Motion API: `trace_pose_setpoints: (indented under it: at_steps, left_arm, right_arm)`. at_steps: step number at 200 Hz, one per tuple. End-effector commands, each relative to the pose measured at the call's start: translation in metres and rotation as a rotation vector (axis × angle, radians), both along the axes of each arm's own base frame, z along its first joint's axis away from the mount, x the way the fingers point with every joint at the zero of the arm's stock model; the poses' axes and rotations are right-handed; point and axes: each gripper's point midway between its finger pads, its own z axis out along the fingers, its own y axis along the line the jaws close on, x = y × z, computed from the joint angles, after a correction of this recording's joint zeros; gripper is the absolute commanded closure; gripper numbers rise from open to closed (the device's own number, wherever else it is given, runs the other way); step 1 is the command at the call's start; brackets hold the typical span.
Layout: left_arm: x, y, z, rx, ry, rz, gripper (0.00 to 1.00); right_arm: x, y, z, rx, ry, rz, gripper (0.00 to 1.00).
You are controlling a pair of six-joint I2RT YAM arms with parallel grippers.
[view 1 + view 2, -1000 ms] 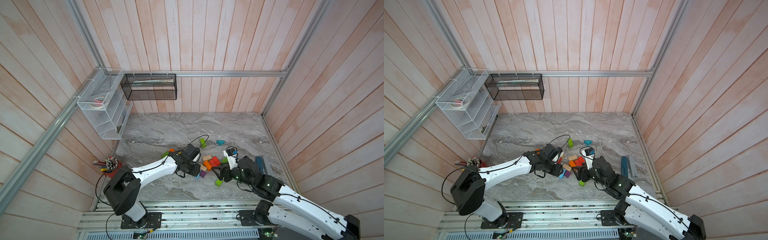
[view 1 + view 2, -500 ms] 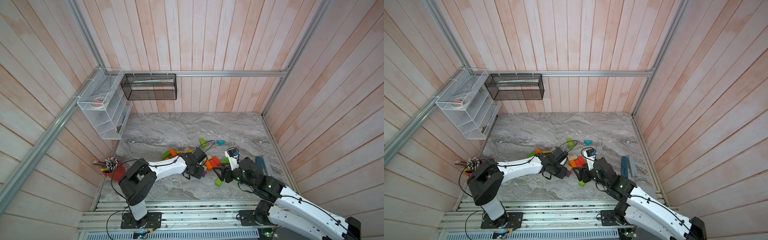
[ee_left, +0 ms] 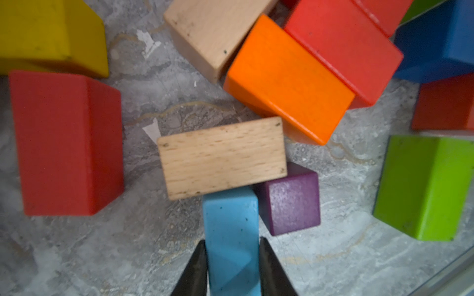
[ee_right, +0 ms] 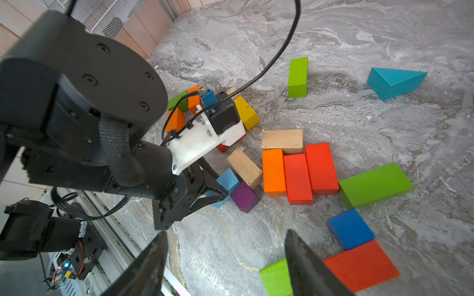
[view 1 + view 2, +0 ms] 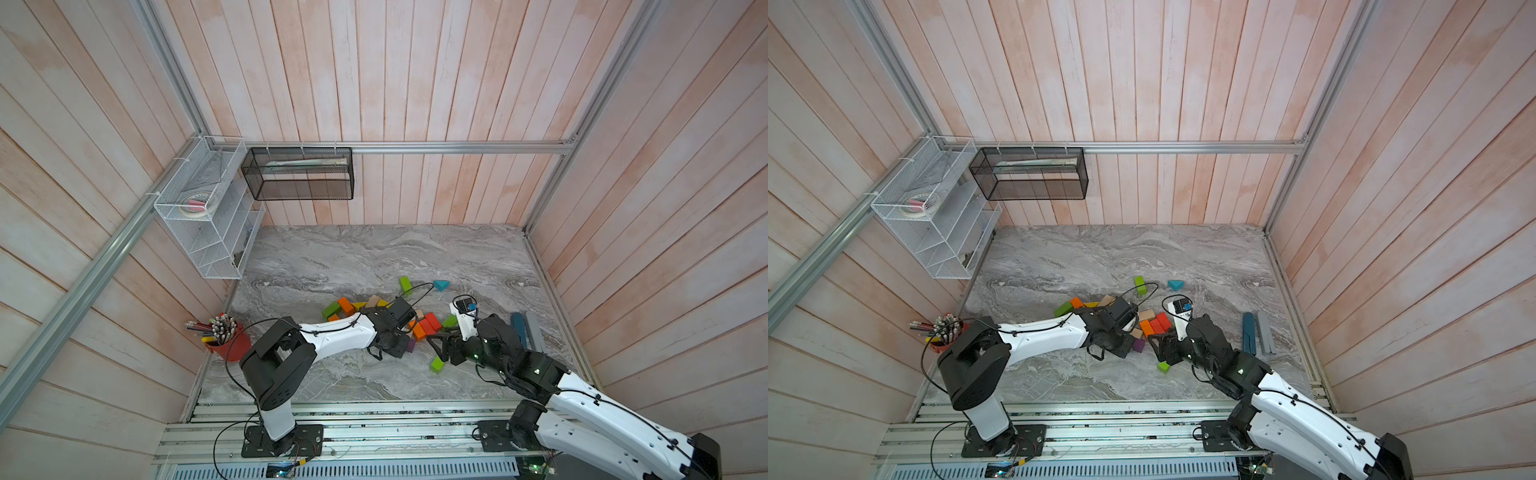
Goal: Assemble a heart with building blocks
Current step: Pick up the building block from the center of the board.
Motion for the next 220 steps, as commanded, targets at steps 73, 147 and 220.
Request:
trace_pose_setpoints:
  at_steps: [73,147,220]
  left_arm:
    - [-0.023,0.050,0.003,0.095,-0.024,-0.074,0.70]
    - [0.001,0.077,0.019,0.065,-0.067,-0.056,0.70]
    - [0.021,0.072,0.013,0.089,-0.081,-0.076,0.69]
  right_arm:
    - [0.001,0.004,0.001,0.006,-0.006,0.027,0.29]
    - [0.001,0.006,0.001,0.010,-0.009,0.038,0.28]
    - [0.001,0.004,0.000,0.008,-0.013,0.033,0.28]
